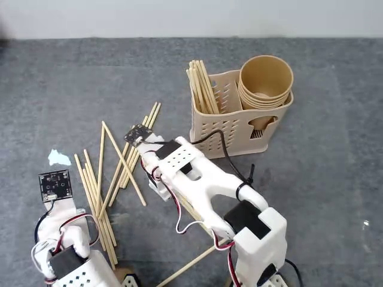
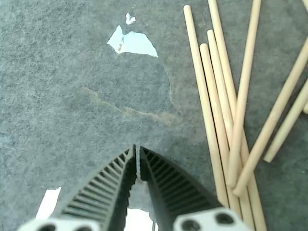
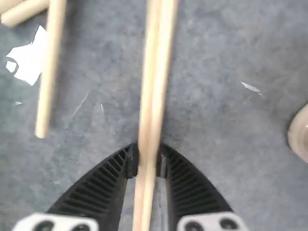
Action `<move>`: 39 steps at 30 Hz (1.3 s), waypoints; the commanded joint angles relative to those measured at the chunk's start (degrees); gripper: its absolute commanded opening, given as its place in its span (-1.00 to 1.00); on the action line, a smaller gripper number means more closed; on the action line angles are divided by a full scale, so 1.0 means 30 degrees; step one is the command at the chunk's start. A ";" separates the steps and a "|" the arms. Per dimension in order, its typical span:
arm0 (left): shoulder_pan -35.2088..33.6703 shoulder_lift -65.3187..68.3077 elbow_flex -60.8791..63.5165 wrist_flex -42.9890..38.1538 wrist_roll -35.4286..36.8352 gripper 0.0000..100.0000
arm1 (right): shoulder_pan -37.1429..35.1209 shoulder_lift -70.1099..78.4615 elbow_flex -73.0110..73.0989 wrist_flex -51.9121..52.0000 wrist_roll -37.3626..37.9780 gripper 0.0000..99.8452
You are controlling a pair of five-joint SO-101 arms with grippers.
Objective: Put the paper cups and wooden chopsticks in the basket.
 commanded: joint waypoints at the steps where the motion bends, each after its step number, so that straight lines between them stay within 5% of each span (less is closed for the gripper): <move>1: -0.0147 -0.0352 -0.0161 0.0147 -0.0117 -0.98 | -0.0249 -0.0396 -0.0147 -0.0015 -0.0029 -0.98; 9: -0.0147 -0.0352 -0.0161 0.0147 -0.0117 -0.98 | -0.0249 -0.1509 -0.0147 0.0747 0.0000 -0.98; 27: -0.0147 -0.0352 -0.0161 0.0147 -0.0117 -0.98 | -0.0044 -1.2615 -0.1289 0.4938 0.0996 -0.98; 39: -0.0147 -0.0352 -0.0161 0.0147 -0.0117 -0.98 | 0.3795 -1.7832 -0.2813 -0.0015 0.2549 -0.98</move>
